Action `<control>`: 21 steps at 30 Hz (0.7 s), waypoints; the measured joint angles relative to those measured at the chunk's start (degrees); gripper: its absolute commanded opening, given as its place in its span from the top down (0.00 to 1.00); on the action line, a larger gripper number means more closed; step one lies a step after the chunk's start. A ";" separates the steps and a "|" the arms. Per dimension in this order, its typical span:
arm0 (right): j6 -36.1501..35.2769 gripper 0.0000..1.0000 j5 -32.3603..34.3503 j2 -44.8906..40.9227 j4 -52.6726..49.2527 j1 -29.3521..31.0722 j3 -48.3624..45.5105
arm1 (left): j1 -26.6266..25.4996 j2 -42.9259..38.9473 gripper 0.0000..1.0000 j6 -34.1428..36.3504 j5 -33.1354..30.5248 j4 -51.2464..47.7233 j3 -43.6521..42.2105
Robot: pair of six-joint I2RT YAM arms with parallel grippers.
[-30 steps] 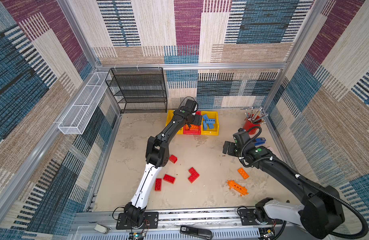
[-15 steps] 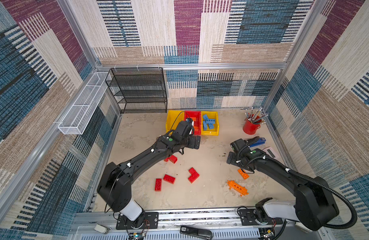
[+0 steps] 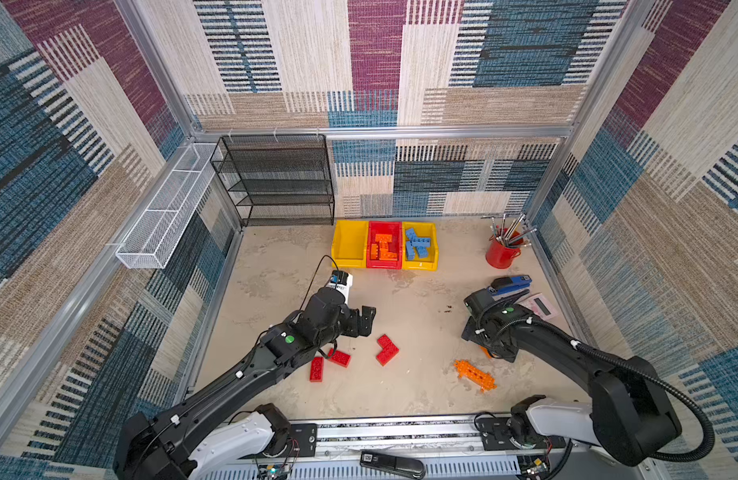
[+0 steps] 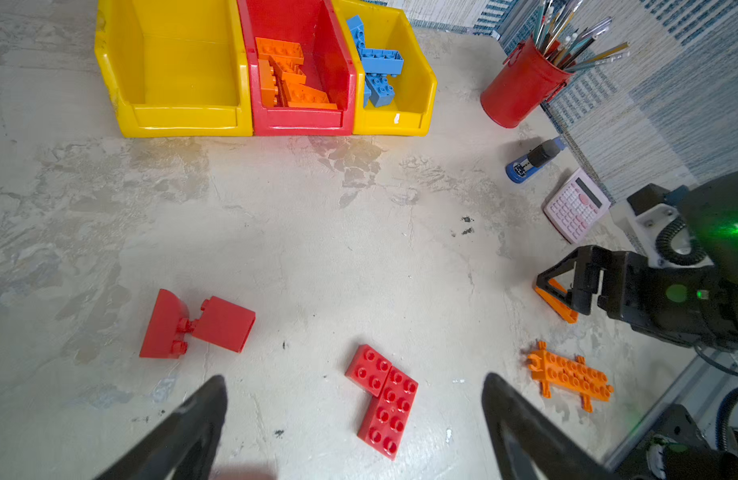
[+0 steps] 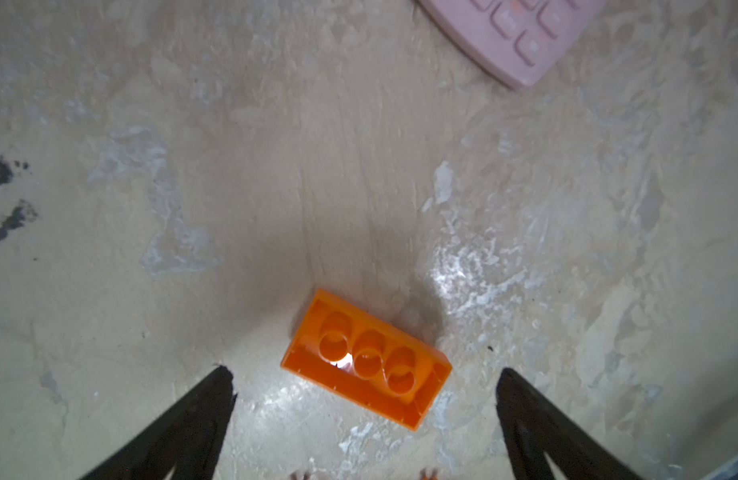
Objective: Sort the legos into containers by color
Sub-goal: 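Grasp the orange 2x4 brick near the calculator with the right gripper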
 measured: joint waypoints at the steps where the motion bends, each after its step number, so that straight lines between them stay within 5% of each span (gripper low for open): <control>1: 0.50 0.01 -0.28 -0.37 0.35 0.00 -0.55 | 0.00 -0.55 0.04 -0.11 0.02 -0.09 -0.28; 12: 1.99 0.01 -6.58 -2.99 6.27 -0.22 -6.36 | -0.02 -5.68 0.03 -0.94 0.20 -2.01 -3.28; 21: -5.75 0.01 -11.10 5.86 15.43 -0.22 -0.72 | 0.00 -7.74 0.03 -1.22 -0.17 -3.96 -4.33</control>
